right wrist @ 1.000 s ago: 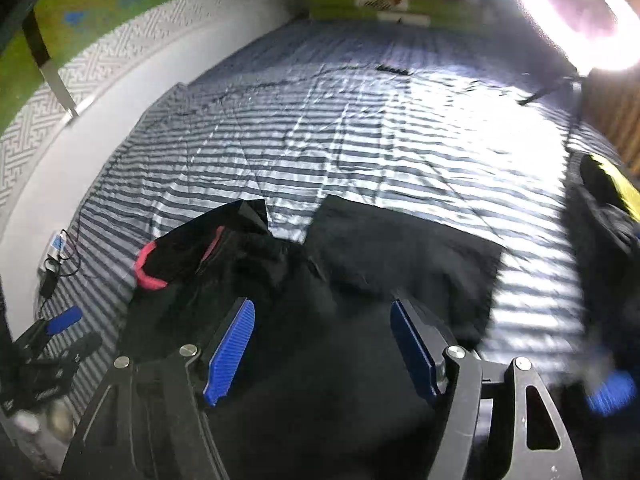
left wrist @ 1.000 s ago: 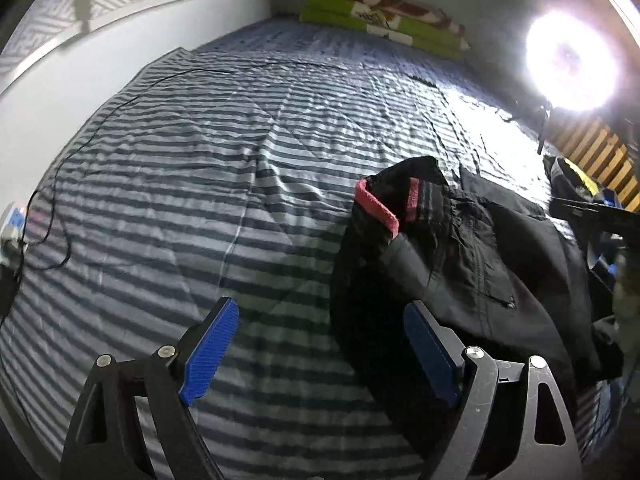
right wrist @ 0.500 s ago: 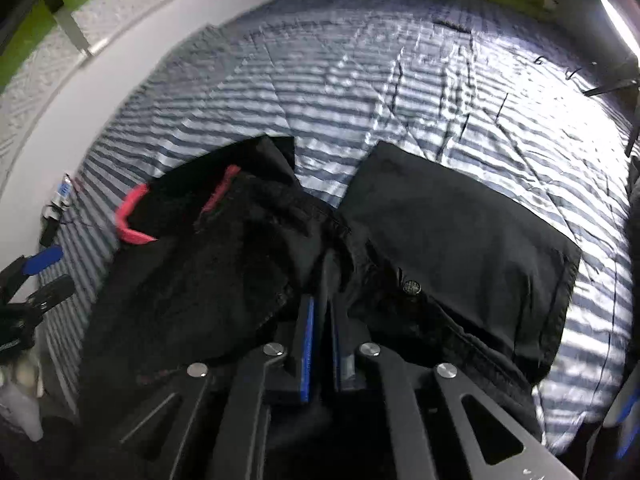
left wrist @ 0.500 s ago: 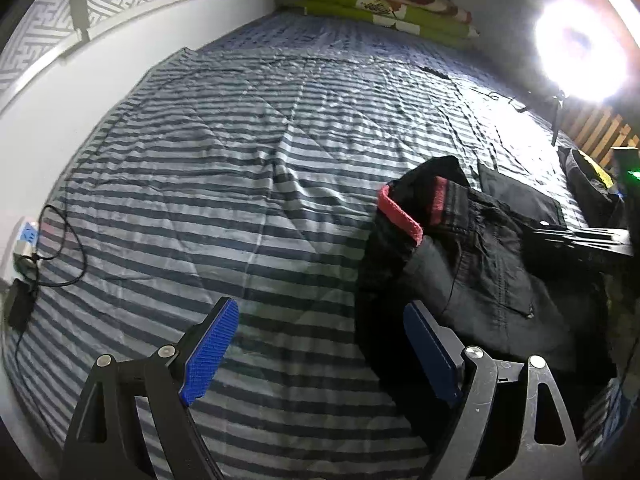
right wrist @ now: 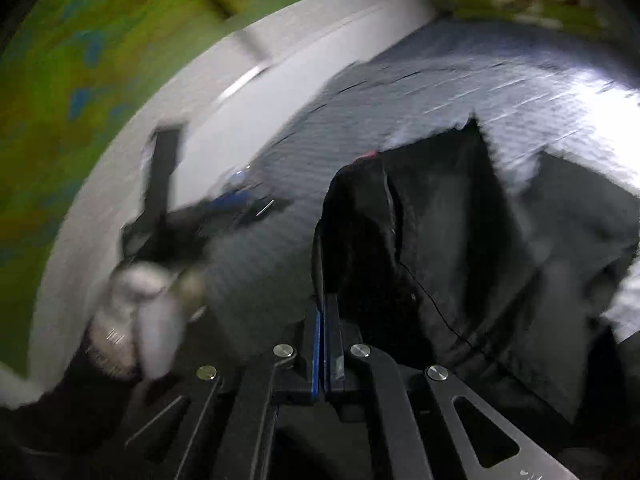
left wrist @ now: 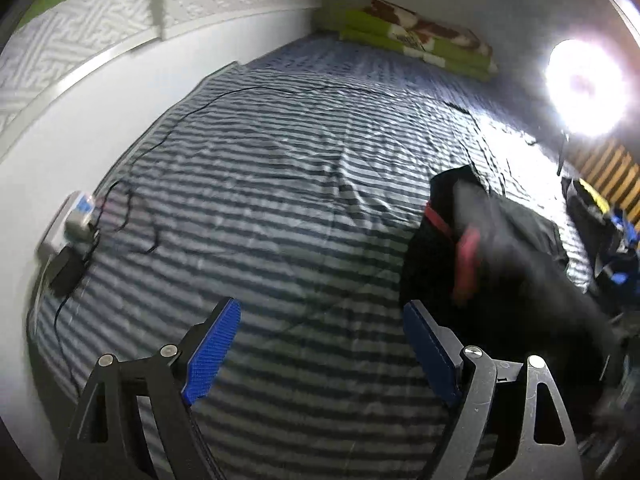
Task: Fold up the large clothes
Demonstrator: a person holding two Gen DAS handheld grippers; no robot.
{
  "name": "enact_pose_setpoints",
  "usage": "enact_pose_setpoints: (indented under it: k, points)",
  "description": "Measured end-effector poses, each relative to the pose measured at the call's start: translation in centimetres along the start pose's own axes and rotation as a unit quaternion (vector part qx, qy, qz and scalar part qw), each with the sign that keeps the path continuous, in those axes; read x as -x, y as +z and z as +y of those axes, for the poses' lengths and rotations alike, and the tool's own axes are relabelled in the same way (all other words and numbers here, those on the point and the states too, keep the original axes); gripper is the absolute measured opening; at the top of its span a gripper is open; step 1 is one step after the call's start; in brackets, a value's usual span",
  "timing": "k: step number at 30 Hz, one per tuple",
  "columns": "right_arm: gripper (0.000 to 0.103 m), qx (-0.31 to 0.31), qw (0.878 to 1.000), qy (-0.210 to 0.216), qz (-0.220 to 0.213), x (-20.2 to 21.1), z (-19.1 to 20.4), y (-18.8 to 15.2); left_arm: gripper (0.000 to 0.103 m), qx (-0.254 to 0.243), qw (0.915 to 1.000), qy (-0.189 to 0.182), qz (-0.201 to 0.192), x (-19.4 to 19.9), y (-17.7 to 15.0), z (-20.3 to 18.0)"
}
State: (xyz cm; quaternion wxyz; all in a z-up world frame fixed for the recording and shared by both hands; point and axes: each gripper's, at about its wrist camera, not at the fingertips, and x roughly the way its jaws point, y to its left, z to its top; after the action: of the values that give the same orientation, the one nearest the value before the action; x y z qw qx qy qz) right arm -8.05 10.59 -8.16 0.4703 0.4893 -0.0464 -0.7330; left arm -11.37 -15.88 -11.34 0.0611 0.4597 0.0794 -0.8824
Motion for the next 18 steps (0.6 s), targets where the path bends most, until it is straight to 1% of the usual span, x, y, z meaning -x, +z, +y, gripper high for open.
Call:
enact_pose_setpoints:
  k: [2, 3, 4, 5, 6, 7, 9, 10, 12, 14, 15, 16, 18]
  points:
    - [0.001, 0.001, 0.999, 0.042, 0.032, -2.5, 2.6, -2.3, 0.086, 0.009, 1.0000, 0.002, -0.002, 1.2, -0.8, 1.3]
    - [0.001, 0.012, 0.997, 0.052, 0.053, -4.0, 3.8, -3.4, 0.086, 0.013, 0.9999, 0.006, -0.003, 1.9, -1.4, 2.1]
    - [0.003, 0.036, 0.996, 0.046, 0.072, -5.5, 5.1, -4.5, 0.086, 0.016, 0.9998, 0.009, -0.001, 2.2, -1.9, 2.5]
    - [0.007, 0.055, 0.994, 0.031, 0.091, -6.9, 6.1, -5.5, 0.086, 0.018, 0.9998, 0.010, 0.002, 2.5, -2.5, 2.9]
    - [0.007, 0.067, 0.991, 0.020, 0.115, -8.1, 6.9, -6.5, 0.086, 0.020, 0.9997, 0.011, 0.007, 2.6, -3.1, 3.3]
    - [0.007, 0.074, 0.989, 0.023, 0.129, -8.6, 7.4, -7.3, 0.086, 0.022, 0.9996, 0.013, 0.012, 2.9, -3.9, 3.8]
    - [0.007, 0.086, 0.986, 0.035, 0.135, -8.1, 8.1, -7.9, 0.086, 0.024, 0.9993, 0.015, 0.022, 3.1, -5.3, 4.5]
    - [0.007, 0.093, 0.987, 0.034, 0.128, -7.2, 8.3, -7.8, 0.086, 0.027, 0.9991, 0.014, 0.030, 3.0, -6.2, 4.8]
    - [0.019, 0.097, 0.989, 0.040, 0.103, -4.6, 8.1, -6.8, 0.086, 0.032, 0.9984, 0.007, 0.046, 2.5, -7.7, 5.1]
    - [0.053, 0.090, 0.993, 0.037, 0.067, -1.3, 7.0, -4.8, 0.086, 0.034, 0.9973, -0.009, 0.064, 1.9, -9.3, 4.9]
    - [0.056, 0.087, 0.995, 0.030, 0.042, 0.3, 6.3, -3.8, 0.087, 0.033, 0.9967, -0.017, 0.073, 1.5, -10.1, 4.6]
    - [0.057, 0.085, 0.996, 0.018, 0.015, 1.9, 5.4, -2.3, 0.087, 0.031, 0.9959, -0.028, 0.080, 1.1, -11.1, 4.1]
    - [0.057, 0.071, 0.997, -0.013, -0.021, 3.9, 3.2, 0.4, 0.089, 0.025, 0.9940, -0.044, 0.097, 0.1, -12.7, 3.1]
